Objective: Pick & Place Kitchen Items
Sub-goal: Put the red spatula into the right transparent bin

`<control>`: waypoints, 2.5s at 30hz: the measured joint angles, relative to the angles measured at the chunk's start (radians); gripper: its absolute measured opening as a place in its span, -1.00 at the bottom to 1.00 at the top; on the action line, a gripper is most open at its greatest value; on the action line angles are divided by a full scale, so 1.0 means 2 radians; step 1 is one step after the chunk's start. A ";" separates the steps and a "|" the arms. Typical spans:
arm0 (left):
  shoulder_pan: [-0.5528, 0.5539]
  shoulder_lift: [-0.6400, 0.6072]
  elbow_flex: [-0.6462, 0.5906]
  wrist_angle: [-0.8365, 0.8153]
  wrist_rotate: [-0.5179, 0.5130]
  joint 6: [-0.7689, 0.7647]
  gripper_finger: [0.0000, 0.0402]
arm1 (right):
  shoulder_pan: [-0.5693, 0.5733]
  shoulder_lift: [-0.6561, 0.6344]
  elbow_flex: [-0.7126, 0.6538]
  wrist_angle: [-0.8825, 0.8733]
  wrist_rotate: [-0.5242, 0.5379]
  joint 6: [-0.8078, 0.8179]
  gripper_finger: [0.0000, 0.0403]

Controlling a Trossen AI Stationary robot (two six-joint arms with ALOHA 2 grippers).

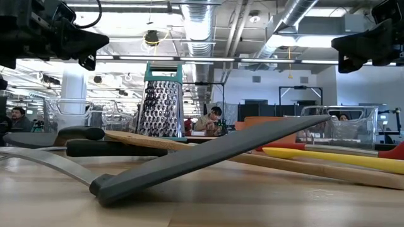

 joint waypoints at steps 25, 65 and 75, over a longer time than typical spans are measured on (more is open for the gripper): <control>0.000 0.000 0.000 0.000 0.000 0.000 -0.99 | 0.000 0.000 0.000 0.000 0.000 0.078 -1.00; 0.000 0.000 0.000 0.005 0.000 0.006 -0.99 | 0.000 0.000 0.000 0.032 0.002 0.074 -1.00; 0.000 0.000 0.000 0.006 0.000 0.006 -0.99 | 0.000 0.000 0.043 -0.007 0.055 0.066 -1.00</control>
